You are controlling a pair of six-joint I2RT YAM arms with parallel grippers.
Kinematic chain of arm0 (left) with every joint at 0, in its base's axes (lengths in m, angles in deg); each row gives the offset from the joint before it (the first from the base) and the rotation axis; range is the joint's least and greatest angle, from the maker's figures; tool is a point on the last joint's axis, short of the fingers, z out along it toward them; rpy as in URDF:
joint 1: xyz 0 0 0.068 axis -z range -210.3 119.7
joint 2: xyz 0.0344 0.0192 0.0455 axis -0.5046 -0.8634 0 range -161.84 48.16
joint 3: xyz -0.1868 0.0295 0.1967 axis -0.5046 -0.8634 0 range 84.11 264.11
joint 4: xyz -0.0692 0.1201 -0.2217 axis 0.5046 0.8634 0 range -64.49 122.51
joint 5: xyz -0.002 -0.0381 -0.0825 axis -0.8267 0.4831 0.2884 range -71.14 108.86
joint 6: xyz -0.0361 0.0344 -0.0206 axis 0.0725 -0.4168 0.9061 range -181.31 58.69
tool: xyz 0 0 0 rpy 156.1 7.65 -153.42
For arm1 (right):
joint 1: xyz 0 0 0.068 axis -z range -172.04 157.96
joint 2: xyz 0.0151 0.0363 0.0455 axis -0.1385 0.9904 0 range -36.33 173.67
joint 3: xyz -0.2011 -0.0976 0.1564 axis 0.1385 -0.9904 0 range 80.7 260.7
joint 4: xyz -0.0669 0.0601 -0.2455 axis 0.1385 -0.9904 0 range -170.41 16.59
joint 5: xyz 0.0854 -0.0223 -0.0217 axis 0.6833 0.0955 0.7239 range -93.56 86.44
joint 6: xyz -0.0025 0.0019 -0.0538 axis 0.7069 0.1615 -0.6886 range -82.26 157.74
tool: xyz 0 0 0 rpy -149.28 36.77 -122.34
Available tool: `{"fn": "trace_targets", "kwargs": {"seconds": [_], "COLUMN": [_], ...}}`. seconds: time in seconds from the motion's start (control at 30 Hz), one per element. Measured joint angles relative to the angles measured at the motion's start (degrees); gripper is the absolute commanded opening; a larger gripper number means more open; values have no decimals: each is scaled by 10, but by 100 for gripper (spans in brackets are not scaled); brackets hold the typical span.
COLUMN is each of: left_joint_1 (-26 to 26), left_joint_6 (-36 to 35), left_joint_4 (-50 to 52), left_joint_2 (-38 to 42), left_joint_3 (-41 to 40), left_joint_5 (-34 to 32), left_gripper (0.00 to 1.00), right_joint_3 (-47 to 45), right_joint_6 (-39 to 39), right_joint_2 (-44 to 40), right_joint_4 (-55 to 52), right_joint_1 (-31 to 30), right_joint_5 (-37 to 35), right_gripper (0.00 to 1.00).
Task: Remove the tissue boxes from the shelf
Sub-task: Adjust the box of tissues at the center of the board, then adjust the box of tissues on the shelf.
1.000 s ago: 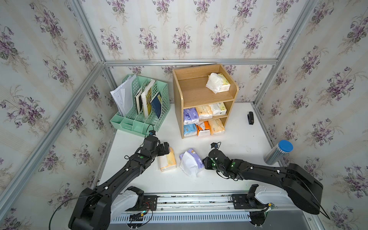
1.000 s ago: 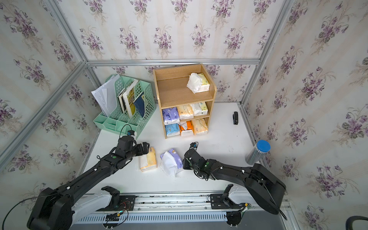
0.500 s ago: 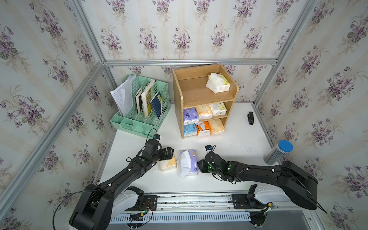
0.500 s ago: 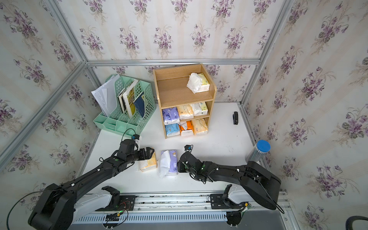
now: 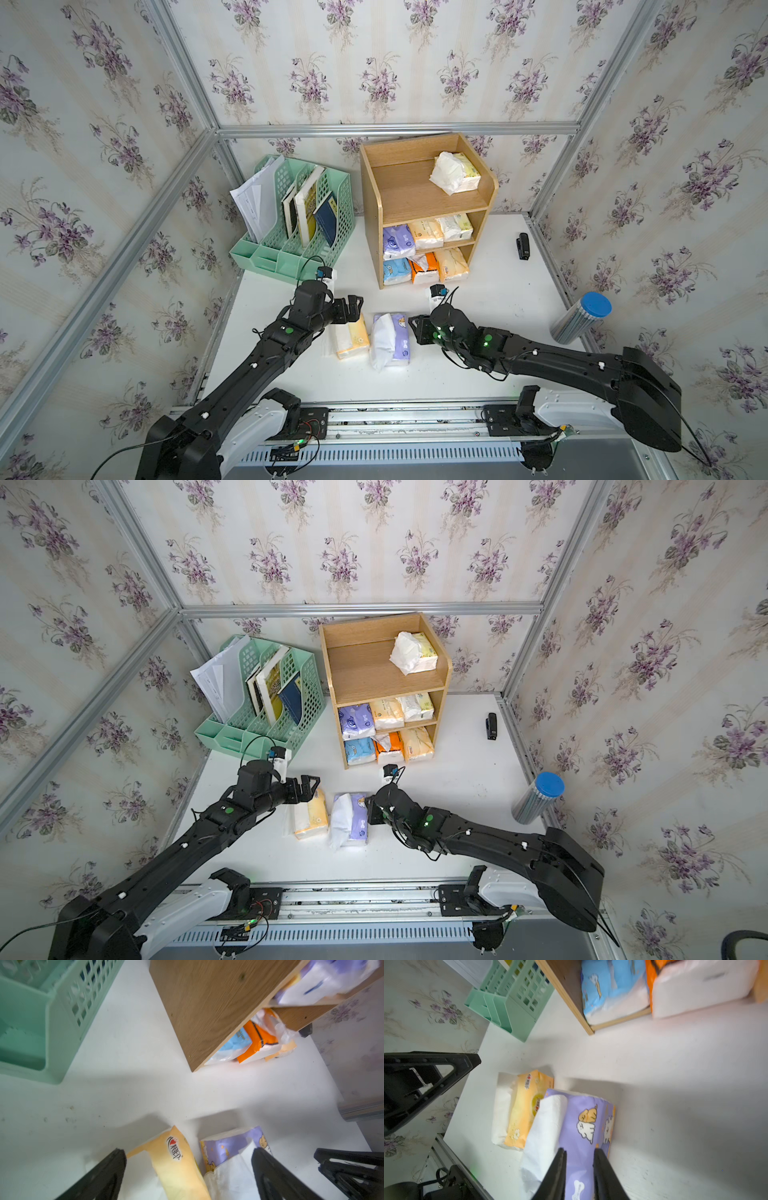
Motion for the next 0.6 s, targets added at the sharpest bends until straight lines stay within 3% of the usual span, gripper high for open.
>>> {"fn": "trace_targets", "kwargs": {"seconds": [0.17, 0.3, 0.6], "left_joint_1": [0, 0, 12], "left_joint_6": [-31, -45, -47], "left_joint_4": [14, -6, -75], "left_joint_2": [-5, -30, -129], "left_joint_3": [83, 126, 180], "left_joint_5": [-9, 8, 60], "left_gripper": [99, 99, 99], "right_joint_3": [64, 125, 321], "right_joint_6": [-66, -114, -147], "right_joint_2": [-80, -117, 4], "right_joint_4": [-36, -41, -44], "right_joint_1": [26, 97, 205], "right_joint_5": [-58, -60, -41], "right_gripper": [42, 58, 73]}}
